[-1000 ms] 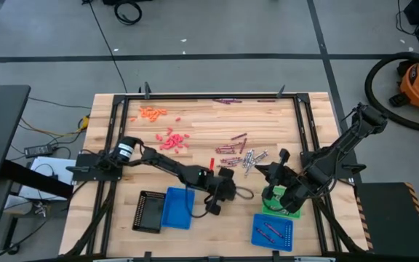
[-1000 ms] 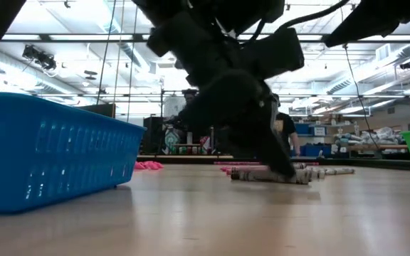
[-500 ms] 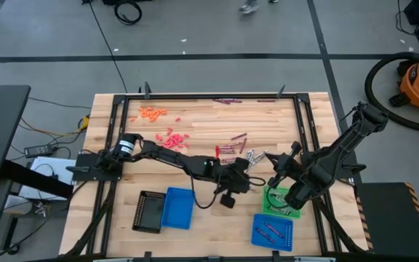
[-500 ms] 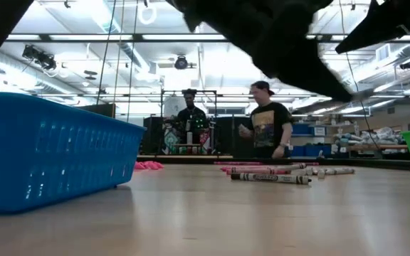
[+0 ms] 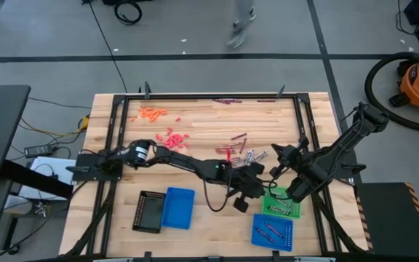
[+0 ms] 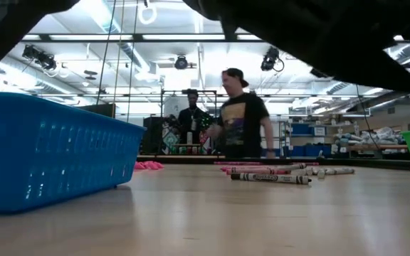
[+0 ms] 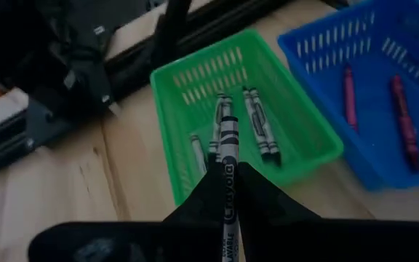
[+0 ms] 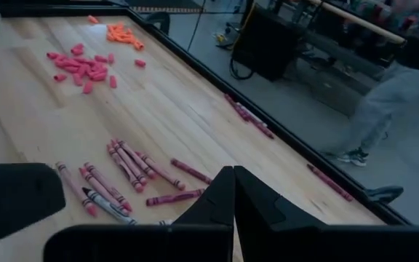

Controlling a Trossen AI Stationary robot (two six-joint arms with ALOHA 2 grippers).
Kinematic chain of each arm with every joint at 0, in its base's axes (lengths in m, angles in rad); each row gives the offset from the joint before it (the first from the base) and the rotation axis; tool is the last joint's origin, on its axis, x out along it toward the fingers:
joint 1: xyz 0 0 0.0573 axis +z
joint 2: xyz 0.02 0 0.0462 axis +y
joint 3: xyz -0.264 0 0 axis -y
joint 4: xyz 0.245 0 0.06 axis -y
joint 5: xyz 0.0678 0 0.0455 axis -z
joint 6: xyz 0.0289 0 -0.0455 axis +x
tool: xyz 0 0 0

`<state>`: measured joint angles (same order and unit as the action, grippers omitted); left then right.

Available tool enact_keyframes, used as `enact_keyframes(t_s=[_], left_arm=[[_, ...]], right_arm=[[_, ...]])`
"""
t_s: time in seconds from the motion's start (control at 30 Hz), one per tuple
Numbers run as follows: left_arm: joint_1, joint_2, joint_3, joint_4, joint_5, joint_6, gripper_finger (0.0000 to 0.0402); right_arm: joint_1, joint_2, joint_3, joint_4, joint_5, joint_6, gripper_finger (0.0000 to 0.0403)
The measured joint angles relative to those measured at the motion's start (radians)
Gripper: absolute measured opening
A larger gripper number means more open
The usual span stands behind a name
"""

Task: Sort crayons
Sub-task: Put the black crayon into the green bin

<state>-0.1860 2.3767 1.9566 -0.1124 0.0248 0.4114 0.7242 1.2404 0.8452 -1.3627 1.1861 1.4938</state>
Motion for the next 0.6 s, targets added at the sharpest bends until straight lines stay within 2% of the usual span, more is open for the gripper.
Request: enact_keyframes(t_s=[0.43, 0.6], left_arm=[[0.000, 0.187, 0.225, 0.063, 0.075, 0.015, 0.0018], [-0.010, 0.219, 0.282, 0.052, 0.078, 0.037, 0.0018]], right_arm=[[-0.003, 0.000, 0.000, -0.055, -0.009, 0.048, 0.0010], [-0.003, 0.000, 0.000, -0.054, -0.008, 0.052, 0.0010]])
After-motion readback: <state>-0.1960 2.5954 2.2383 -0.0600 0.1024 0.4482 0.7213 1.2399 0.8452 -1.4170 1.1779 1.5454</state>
